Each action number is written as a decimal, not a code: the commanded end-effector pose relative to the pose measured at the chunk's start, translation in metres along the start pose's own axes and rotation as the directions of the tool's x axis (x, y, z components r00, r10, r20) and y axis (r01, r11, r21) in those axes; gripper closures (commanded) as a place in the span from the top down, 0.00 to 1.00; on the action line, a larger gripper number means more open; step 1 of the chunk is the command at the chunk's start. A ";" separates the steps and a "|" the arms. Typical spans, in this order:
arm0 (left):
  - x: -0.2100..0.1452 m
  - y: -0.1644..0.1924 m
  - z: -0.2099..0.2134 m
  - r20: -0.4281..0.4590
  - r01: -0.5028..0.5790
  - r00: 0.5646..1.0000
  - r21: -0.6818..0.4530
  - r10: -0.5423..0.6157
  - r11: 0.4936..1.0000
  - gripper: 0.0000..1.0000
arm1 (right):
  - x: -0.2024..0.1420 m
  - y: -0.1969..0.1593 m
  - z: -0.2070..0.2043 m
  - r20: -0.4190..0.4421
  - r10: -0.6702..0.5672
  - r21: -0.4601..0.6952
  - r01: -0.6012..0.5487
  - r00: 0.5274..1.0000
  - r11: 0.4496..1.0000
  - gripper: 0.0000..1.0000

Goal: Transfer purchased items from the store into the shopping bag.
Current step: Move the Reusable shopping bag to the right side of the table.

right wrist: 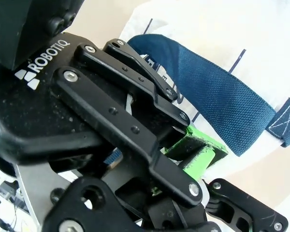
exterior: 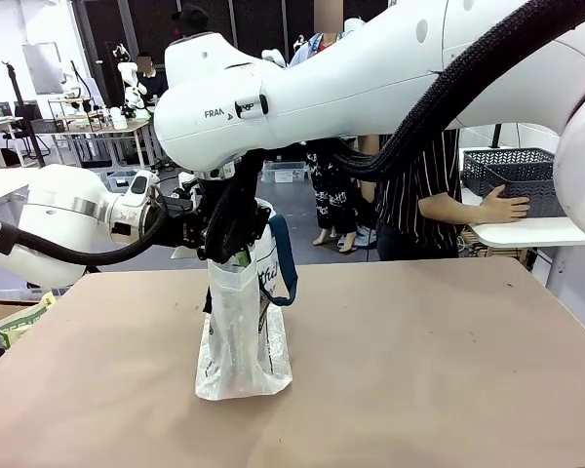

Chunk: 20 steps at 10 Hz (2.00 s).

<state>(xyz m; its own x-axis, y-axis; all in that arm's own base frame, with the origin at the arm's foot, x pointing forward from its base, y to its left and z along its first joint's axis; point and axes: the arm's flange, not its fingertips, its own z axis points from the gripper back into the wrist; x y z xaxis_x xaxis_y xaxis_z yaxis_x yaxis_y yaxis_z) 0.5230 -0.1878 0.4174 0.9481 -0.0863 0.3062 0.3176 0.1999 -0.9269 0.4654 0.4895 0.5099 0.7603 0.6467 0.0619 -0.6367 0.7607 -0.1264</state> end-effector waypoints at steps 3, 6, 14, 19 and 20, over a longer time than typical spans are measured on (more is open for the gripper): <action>0.004 -0.001 0.018 0.103 -0.024 0.994 -0.004 0.024 1.000 0.00 | -0.006 0.003 0.000 -0.001 0.014 -0.019 -0.014 1.000 1.000 0.00; 0.008 0.001 0.023 0.137 -0.031 0.990 0.018 0.029 0.999 0.00 | -0.007 0.006 0.001 -0.002 0.047 -0.015 -0.047 0.999 0.999 0.00; 0.011 0.004 0.029 0.214 -0.052 0.976 0.070 0.036 0.996 0.00 | -0.013 0.010 0.002 0.014 0.096 0.003 -0.096 0.995 0.995 0.00; 0.011 0.008 0.030 0.216 -0.077 0.974 0.052 0.064 0.996 0.42 | -0.017 0.014 0.003 0.040 0.110 -0.010 -0.110 0.993 0.994 0.00; 0.011 0.009 0.033 0.219 -0.082 0.973 0.049 0.070 0.995 0.42 | -0.018 0.015 0.003 0.049 0.117 -0.019 -0.116 0.992 0.993 0.00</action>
<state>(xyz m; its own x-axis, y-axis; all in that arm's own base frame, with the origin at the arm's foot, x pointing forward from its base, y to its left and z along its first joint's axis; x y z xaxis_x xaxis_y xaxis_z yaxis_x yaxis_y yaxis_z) 0.5389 -0.1567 0.4184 0.9473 0.1139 0.2993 0.2592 0.2762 -0.9255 0.4663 0.4904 0.5115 0.7589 0.6469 0.0746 -0.6367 0.7611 -0.1237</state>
